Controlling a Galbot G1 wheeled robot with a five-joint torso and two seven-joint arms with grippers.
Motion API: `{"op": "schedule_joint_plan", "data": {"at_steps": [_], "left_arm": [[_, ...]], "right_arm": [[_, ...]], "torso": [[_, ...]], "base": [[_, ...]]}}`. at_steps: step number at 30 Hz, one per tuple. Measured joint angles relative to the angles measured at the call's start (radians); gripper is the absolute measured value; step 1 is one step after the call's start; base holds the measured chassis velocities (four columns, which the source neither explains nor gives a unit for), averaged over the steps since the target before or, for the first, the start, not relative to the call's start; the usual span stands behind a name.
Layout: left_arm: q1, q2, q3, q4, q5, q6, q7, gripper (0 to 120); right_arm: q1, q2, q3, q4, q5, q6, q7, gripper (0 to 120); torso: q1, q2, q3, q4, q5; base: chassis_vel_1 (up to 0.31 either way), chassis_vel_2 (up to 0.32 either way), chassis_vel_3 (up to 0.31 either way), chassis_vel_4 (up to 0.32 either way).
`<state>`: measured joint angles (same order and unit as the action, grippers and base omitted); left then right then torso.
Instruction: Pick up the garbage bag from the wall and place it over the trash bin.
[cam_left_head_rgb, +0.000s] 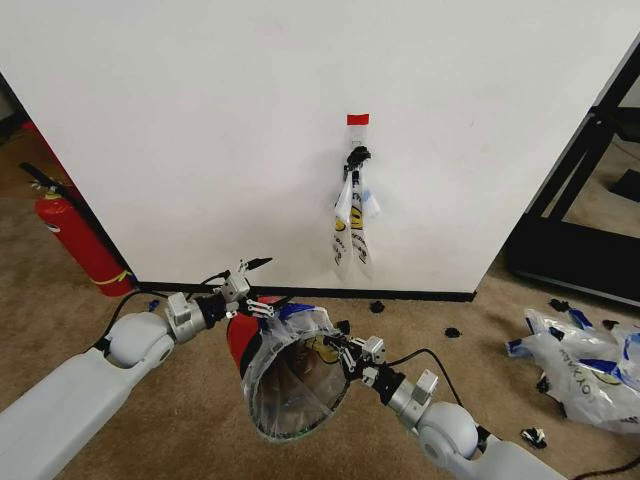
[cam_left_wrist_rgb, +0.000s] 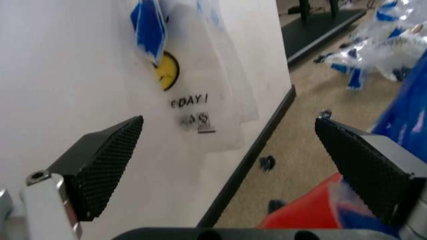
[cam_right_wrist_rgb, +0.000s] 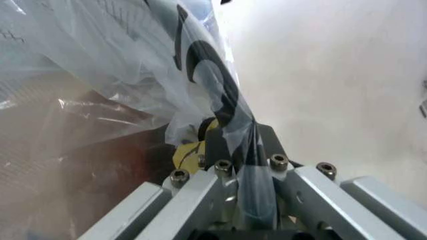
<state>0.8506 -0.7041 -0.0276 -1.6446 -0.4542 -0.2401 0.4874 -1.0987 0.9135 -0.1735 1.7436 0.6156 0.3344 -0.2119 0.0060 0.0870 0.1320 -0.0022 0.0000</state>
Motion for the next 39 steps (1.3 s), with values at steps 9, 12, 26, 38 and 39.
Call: {"op": "schedule_joint_plan", "data": {"at_steps": [9, 12, 26, 38, 39], "left_arm": [[-0.017, -0.007, -0.001, 0.025, 0.043, 0.001, -0.045, 100], [-0.018, -0.016, -0.008, 0.026, 0.057, 0.008, -0.123, 100], [0.033, -0.032, -0.037, -0.101, -0.210, 0.007, -0.132, 100], [0.088, -0.109, -0.105, -0.183, -0.029, 0.043, -0.606, 100], [0.092, -0.112, -0.114, -0.180, 0.012, 0.057, -0.671, 100]], "right_arm": [[-0.004, 0.004, 0.023, -0.007, -0.001, 0.016, -0.021, 0], [-0.003, 0.013, 0.023, -0.013, 0.007, 0.018, -0.013, 0], [0.003, 0.065, -0.011, -0.028, 0.131, -0.022, 0.118, 0], [-0.037, 0.100, 0.026, 0.112, 0.417, -0.097, 0.375, 0], [-0.043, 0.104, 0.041, 0.143, 0.456, -0.112, 0.423, 0]], "torso": [[0.000, 0.000, 0.000, 0.0000, 0.0001], [0.000, 0.000, 0.000, 0.0000, 0.0000], [0.000, 0.000, 0.000, 0.0000, 0.0001], [0.000, 0.000, 0.000, -0.0002, 0.0000], [0.000, 0.000, 0.000, 0.0002, 0.0000]], "base": [[0.000, 0.000, 0.000, 0.000], [0.000, 0.000, 0.000, 0.000], [0.000, 0.000, 0.000, 0.000], [0.000, 0.000, 0.000, 0.000], [0.000, 0.000, 0.000, 0.000]]}}
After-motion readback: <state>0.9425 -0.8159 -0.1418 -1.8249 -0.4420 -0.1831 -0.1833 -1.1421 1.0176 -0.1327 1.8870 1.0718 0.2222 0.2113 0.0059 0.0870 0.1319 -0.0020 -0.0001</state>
